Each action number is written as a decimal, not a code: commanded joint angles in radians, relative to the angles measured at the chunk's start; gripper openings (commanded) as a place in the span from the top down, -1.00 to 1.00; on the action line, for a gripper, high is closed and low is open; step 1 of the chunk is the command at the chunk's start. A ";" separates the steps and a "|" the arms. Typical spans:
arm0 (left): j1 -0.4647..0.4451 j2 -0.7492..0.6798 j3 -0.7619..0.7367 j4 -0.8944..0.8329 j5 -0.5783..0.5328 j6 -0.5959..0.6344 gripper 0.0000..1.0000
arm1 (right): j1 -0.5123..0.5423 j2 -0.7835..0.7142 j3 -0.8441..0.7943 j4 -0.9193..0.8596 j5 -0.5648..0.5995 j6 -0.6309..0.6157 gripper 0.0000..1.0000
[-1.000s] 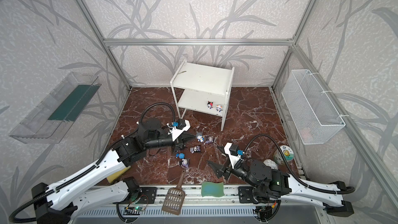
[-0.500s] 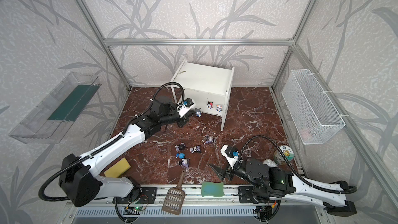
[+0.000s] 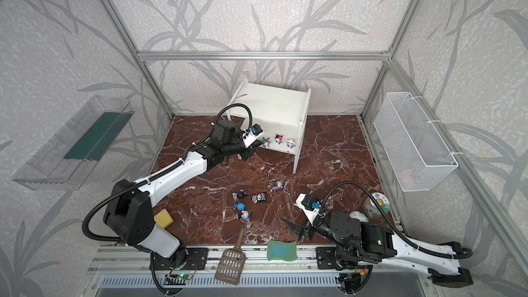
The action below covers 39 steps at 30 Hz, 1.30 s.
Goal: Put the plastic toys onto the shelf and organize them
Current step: 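Carry the gray-hat figure with the left gripper into the lower shelf, then lower the gray-hat figure onto the shelf beside the red-hat figure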
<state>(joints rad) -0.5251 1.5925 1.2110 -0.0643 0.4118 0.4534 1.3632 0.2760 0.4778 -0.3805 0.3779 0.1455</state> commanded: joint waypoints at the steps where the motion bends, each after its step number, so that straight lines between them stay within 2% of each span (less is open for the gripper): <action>1: 0.001 0.008 0.010 0.095 0.004 -0.007 1.00 | 0.004 -0.015 0.021 -0.013 0.014 0.005 -0.87; 21: 0.003 0.083 0.052 0.113 -0.070 -0.005 1.00 | 0.003 -0.014 0.005 0.006 0.000 0.024 -0.87; 36: 0.002 0.081 0.049 0.118 -0.090 -0.017 1.00 | 0.003 -0.008 -0.001 0.016 -0.007 0.028 -0.87; 39: 0.002 0.080 0.051 0.118 -0.097 -0.024 0.92 | 0.002 -0.005 -0.001 0.019 -0.009 0.029 -0.87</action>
<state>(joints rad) -0.5251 1.6684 1.2293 0.0326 0.3248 0.4335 1.3632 0.2733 0.4774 -0.3866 0.3737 0.1677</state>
